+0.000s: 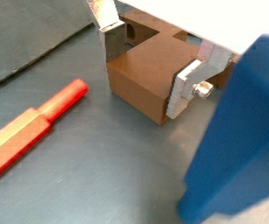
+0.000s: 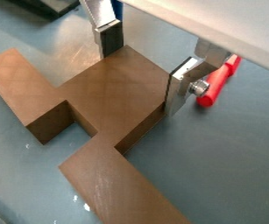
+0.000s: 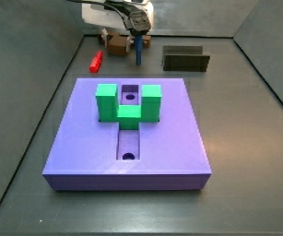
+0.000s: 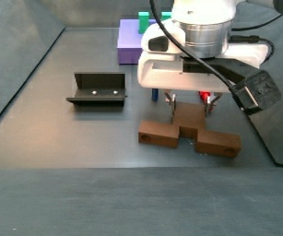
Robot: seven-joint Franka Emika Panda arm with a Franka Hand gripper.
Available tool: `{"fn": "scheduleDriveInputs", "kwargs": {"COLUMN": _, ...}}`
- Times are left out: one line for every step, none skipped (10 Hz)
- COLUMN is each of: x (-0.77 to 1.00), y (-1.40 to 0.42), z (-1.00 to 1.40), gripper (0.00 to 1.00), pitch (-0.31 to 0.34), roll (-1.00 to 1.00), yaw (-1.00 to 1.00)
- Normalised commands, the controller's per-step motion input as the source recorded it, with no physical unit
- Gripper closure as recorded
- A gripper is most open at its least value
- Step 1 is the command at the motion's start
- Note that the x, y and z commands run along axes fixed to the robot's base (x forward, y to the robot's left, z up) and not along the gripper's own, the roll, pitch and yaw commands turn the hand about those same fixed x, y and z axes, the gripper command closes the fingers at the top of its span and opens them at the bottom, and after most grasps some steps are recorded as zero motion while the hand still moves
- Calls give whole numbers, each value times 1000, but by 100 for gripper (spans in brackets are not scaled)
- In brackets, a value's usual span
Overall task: Pick up the brown object. Move up. Place the brown object on the fixture. Regrasp the brown object. Move to above the board. Insert the brown object.
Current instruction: Move up, then place the brown object on the fixture.
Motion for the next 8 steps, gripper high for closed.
{"fn": "scheduleDriveInputs", "kwargs": {"x": 32, "y": 91, "z": 837, "gripper": 100, "pitch": -10, "roll": 18, "yaw": 46}}
{"fn": "scheduleDriveInputs", "kwargs": {"x": -17, "y": 64, "z": 594, "gripper": 100, "pitch": 51, "roll": 42, "yaw": 37}}
{"fn": "scheduleDriveInputs", "kwargs": {"x": 22, "y": 17, "z": 230, "gripper": 100, "pitch": 48, "roll": 96, "yaw": 26}}
{"fn": "scheduleDriveInputs", "kwargs": {"x": 20, "y": 0, "z": 0, "gripper": 100, "pitch": 0, "roll": 0, "yaw": 0}}
{"fn": "scheduleDriveInputs", "kwargs": {"x": 357, "y": 183, "z": 166, "gripper": 100, "pitch": 86, "roll": -509, "yaw": -40}}
{"fn": "scheduleDriveInputs", "kwargs": {"x": 563, "y": 260, "z": 249, "gripper": 100, "pitch": 0, "roll": -1000, "yaw": 0}}
{"fn": "scheduleDriveInputs", "kwargs": {"x": 586, "y": 157, "z": 43, "gripper": 100, "pitch": -126, "roll": -1000, "yaw": 0}}
{"fn": "scheduleDriveInputs", "kwargs": {"x": 634, "y": 120, "z": 26, "gripper": 100, "pitch": -157, "roll": -1000, "yaw": -20}}
